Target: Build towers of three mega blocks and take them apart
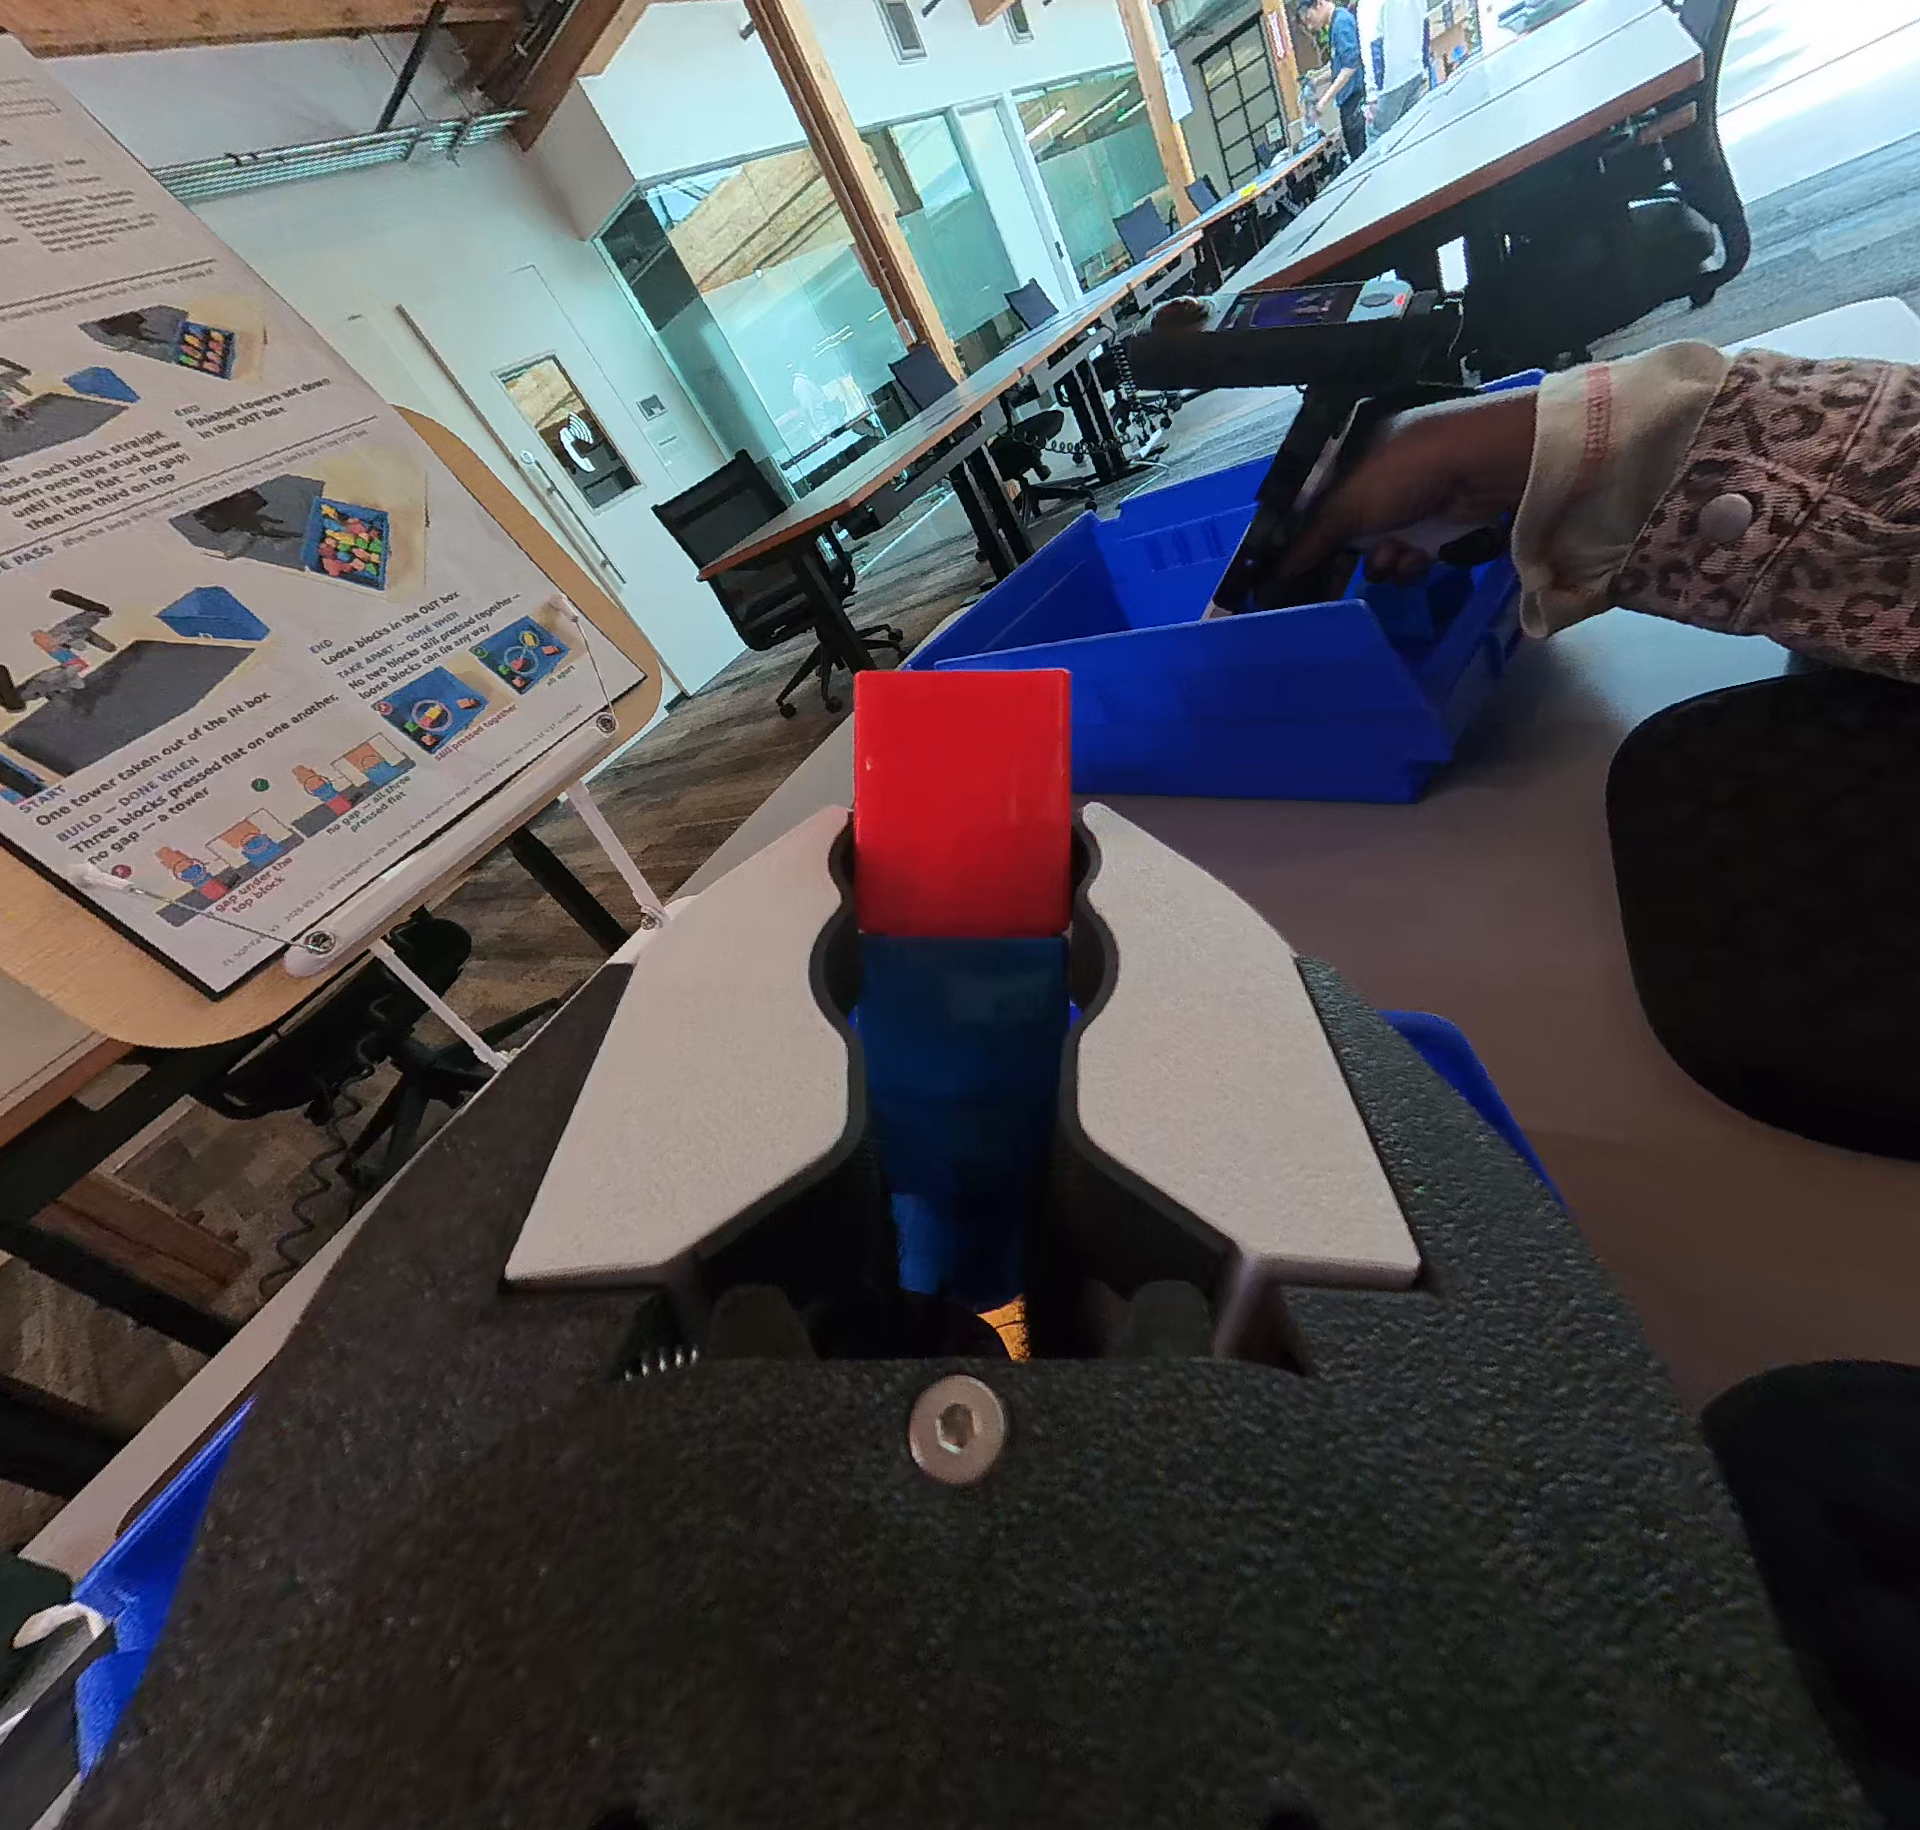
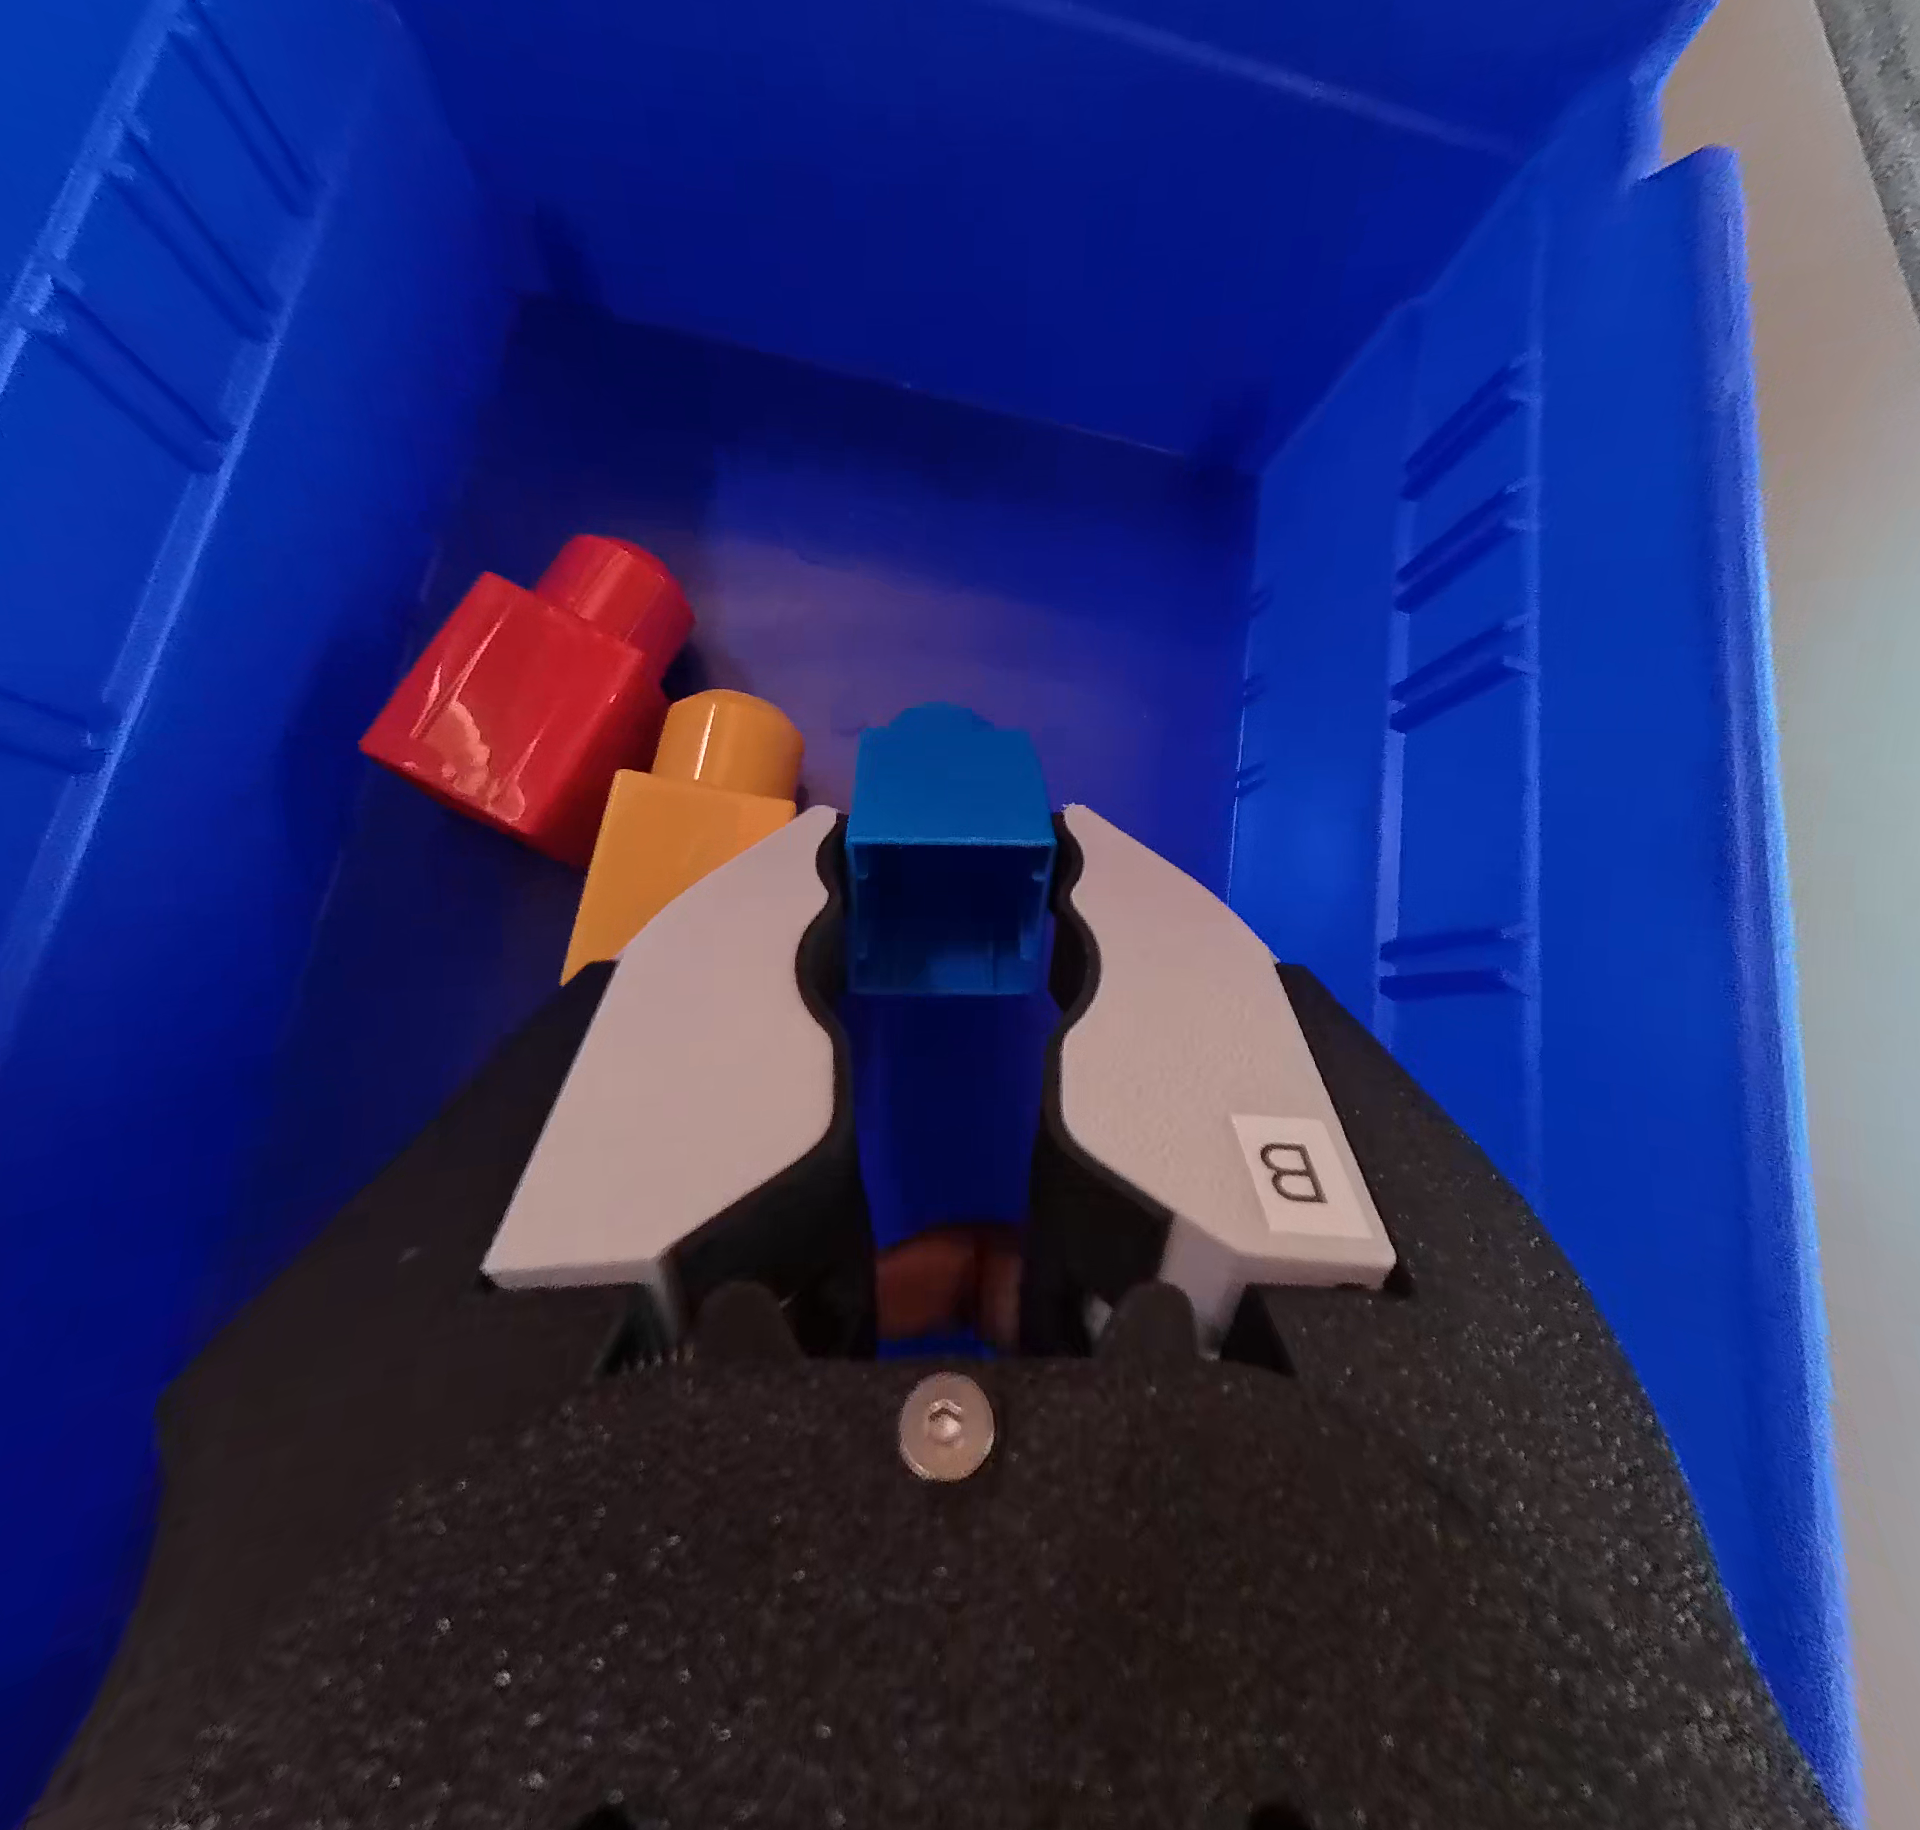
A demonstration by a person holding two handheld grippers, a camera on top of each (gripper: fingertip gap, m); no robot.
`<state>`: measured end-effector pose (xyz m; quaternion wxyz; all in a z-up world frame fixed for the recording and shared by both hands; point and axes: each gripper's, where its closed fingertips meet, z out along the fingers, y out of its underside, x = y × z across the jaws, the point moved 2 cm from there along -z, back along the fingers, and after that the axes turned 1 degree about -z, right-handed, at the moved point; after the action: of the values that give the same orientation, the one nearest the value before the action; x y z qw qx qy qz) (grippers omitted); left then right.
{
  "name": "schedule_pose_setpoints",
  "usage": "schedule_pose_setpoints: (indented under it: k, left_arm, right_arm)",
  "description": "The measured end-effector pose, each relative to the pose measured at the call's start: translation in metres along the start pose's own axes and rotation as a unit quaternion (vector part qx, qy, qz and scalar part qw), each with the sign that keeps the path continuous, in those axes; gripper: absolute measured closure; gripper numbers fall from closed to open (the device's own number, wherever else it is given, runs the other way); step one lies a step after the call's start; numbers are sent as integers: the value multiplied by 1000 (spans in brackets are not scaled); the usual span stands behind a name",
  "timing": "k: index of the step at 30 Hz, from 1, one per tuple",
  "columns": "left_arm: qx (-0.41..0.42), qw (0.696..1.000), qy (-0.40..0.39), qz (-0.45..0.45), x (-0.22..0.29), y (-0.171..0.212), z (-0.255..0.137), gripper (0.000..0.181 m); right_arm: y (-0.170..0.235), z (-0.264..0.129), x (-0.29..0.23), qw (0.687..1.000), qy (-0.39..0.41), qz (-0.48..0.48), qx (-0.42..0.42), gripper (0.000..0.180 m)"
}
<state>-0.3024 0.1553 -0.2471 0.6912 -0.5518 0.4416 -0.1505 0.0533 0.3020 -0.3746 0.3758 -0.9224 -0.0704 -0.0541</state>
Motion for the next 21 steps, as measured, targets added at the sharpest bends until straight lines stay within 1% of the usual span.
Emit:
schedule_pose_setpoints:
  k: [4,10,12,14,15,16,17,18,19,20,21]
  left_arm:
    - [0,1000,-3,4,0,0,0,144]
    - [-7,1000,1,9,2,2,1,144]
    - [-9,1000,3,10,3,2,1,143]
    - [-11,1000,6,10,4,3,2,143]
    - [-13,1000,8,10,5,3,2,143]
    - [-14,1000,12,11,6,4,3,144]
    - [-16,1000,15,11,7,4,3,144]
    - [-17,1000,20,12,9,5,4,144]
    - [-18,999,26,12,11,5,5,144]
    - [-20,999,32,13,13,5,5,143]
    - [-21,999,37,15,15,5,6,143]
  right_arm:
    - [2,-1,1,1000,3,-3,-5,142]
    - [-13,-17,3,999,19,-9,42,119]
    - [-29,-32,1,995,24,-20,99,117]
    - [-53,-57,-10,981,1,-35,193,119]
    - [-66,-74,-21,966,-29,-46,251,119]
    - [-78,-95,-37,944,-74,-60,316,119]
    - [-88,-120,-59,912,-134,-77,380,120]
    - [-92,-149,-86,868,-210,-102,438,124]
    - [-90,-178,-116,815,-296,-134,480,129]
    - [-81,-204,-146,761,-379,-168,499,133]
    - [-67,-223,-174,713,-452,-206,495,134]
